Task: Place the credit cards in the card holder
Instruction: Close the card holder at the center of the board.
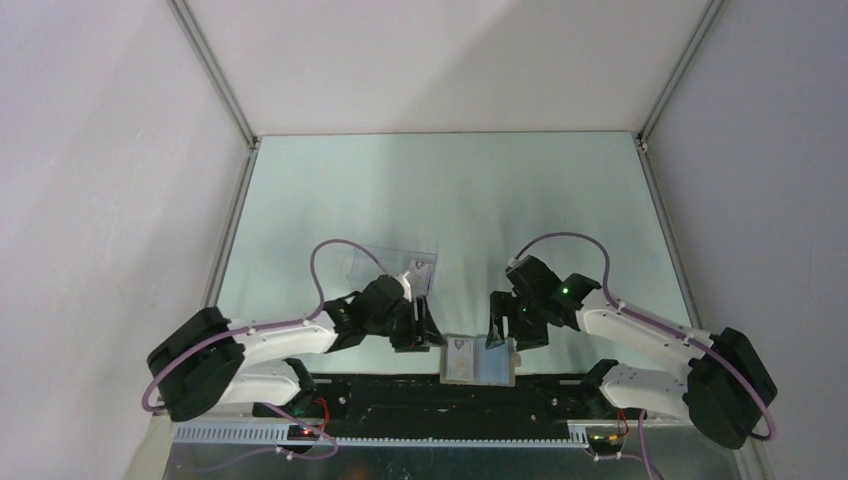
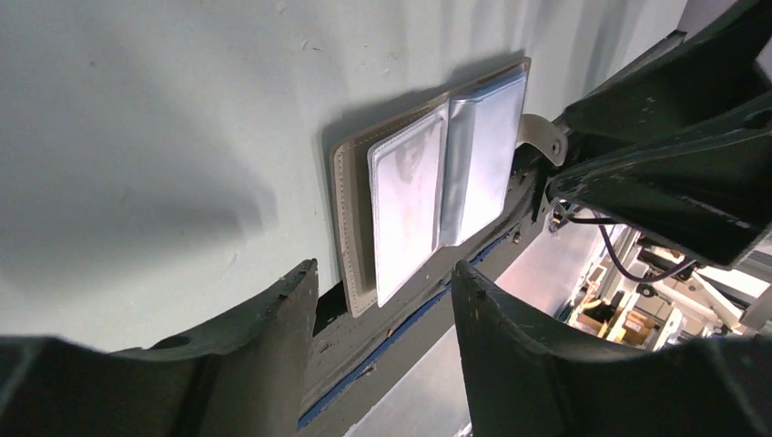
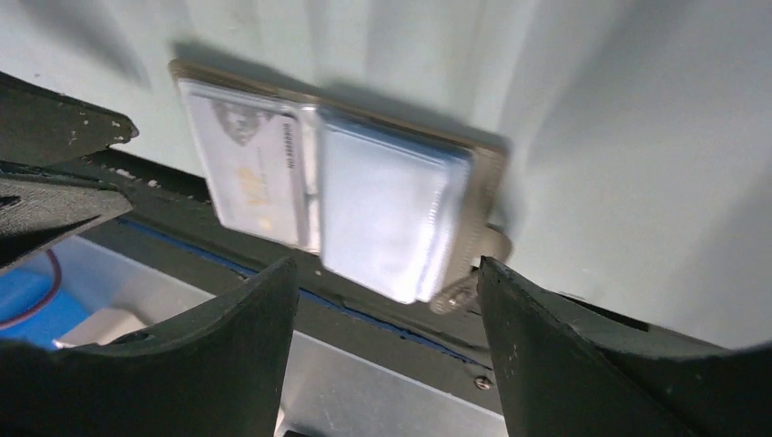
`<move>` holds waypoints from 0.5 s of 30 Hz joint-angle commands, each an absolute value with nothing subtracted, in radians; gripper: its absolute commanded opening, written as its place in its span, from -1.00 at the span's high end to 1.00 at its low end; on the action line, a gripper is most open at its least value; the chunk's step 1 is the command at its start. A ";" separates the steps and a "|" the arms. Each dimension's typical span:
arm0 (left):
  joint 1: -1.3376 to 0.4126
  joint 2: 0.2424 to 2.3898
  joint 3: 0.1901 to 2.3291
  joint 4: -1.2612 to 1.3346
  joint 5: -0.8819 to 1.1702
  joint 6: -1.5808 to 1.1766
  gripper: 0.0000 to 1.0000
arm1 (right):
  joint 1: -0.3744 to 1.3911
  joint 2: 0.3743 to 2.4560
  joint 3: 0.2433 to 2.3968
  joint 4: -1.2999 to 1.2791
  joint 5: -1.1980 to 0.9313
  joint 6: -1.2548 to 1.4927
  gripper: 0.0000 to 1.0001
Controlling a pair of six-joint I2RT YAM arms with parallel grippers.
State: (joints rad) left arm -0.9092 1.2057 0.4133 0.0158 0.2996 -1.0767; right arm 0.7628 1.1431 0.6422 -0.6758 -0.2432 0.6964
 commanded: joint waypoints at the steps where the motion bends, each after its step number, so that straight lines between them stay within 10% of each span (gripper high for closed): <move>1: -0.903 1.280 0.433 0.130 0.381 -1.094 -0.21 | 0.735 1.105 0.685 -0.818 -0.127 0.665 -0.52; 15: -0.912 1.467 0.476 0.269 0.441 -1.128 -0.15 | 0.718 1.172 0.664 -0.781 -0.144 0.643 -0.38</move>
